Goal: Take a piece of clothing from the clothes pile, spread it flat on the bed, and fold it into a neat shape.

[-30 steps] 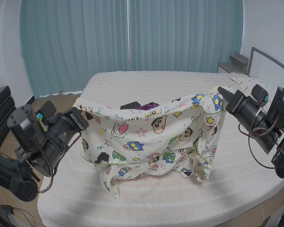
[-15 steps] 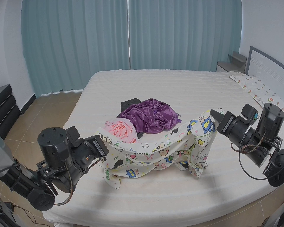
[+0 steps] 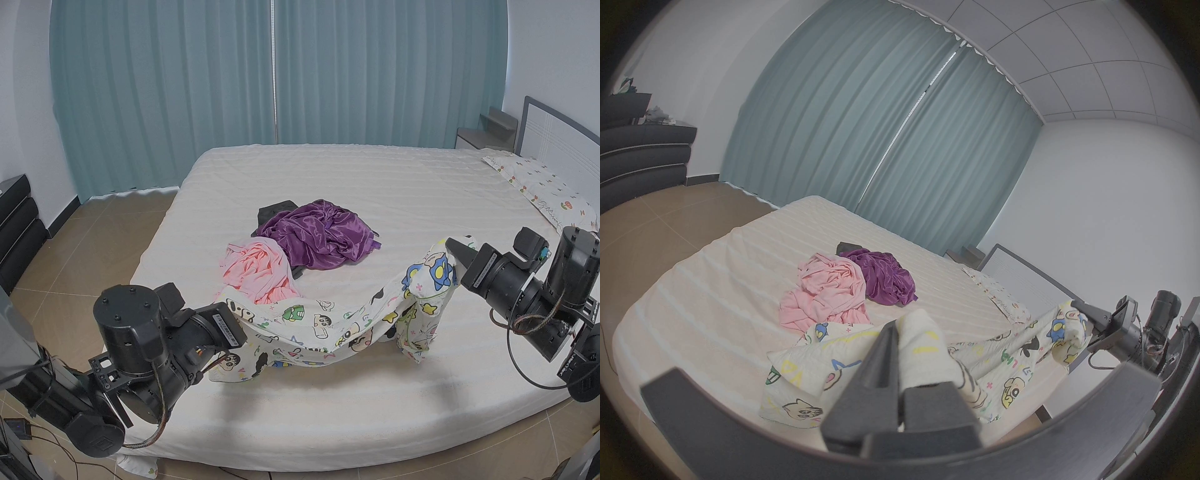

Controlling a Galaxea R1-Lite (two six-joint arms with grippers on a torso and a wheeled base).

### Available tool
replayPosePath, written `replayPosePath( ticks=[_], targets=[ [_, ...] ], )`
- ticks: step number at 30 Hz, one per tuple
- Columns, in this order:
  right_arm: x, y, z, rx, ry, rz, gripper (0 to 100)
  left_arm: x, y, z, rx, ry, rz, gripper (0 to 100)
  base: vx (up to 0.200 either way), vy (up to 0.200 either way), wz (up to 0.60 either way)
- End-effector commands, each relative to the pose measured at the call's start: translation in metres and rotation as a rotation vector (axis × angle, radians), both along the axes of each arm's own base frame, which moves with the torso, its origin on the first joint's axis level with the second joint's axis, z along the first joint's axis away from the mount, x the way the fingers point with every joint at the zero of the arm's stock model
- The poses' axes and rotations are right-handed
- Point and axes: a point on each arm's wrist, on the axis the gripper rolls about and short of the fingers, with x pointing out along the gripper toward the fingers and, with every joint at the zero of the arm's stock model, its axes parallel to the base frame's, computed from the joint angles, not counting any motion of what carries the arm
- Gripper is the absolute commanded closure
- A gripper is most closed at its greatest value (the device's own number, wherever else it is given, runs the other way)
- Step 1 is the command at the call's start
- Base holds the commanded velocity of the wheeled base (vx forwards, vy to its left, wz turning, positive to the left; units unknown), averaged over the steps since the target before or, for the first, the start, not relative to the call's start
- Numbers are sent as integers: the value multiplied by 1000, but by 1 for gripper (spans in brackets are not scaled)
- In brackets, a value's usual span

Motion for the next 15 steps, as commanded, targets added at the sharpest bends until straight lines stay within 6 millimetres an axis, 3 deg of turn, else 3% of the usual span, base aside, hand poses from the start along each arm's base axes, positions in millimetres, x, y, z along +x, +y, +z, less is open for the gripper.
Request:
replayPosePath(
  ticks=[1,15],
  targets=[
    [0,-1,1,6,-12,-2,100,3,-4,0,0,-3,-6,100,0,-200,0],
    [5,-8,6,16,-33,-37,100,8,-9,9,-20,-40,3,100,0,-200,0]
  ],
)
